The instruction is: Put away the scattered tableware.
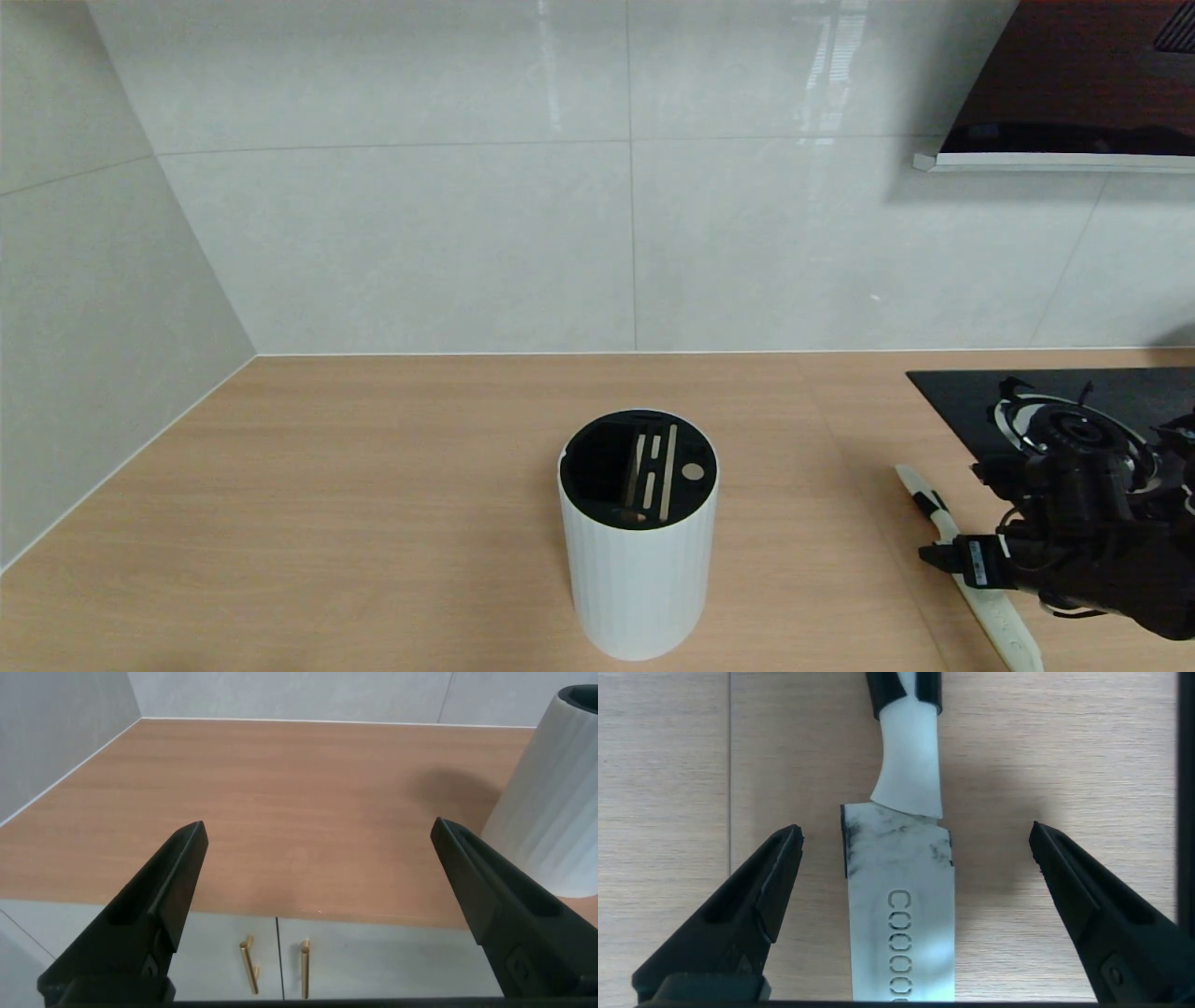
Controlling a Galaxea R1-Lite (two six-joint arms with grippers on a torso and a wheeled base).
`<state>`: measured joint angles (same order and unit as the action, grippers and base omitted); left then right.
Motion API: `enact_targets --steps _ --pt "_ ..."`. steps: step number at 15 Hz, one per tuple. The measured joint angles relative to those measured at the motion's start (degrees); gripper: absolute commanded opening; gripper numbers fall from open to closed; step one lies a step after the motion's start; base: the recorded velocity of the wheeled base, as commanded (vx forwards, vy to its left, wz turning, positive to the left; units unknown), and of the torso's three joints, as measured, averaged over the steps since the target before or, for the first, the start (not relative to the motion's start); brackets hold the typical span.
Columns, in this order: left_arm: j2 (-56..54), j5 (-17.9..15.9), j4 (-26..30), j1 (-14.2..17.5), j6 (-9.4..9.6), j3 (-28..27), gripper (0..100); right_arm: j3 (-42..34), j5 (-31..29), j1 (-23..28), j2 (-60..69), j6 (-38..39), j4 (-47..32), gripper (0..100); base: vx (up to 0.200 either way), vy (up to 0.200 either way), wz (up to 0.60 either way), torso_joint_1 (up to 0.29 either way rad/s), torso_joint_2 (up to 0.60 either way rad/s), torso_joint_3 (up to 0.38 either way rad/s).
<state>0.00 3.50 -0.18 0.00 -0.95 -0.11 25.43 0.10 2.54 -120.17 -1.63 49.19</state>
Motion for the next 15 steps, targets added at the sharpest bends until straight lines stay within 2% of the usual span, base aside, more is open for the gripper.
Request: enact_targets --steps 6,7,15 --pt "0.00 -0.02 0.02 0.00 0.00 0.00 100 -0.02 -0.05 -0.11 -0.13 0.00 0.02 100 0.000 0.000 0.00 0.000 0.00 0.000" --pt "0.00 0.00 0.02 0.00 0.02 0.00 100 -0.07 -0.02 -0.12 -0.17 -0.02 0.02 0 0.000 0.000 0.00 0.000 0.00 0.000" --pt "-0.02 0.00 0.00 0.00 0.00 0.00 100 -0.29 -0.28 -0.67 -0.91 0.00 0.24 0 0.000 0.000 0.00 0.000 0.00 0.000"
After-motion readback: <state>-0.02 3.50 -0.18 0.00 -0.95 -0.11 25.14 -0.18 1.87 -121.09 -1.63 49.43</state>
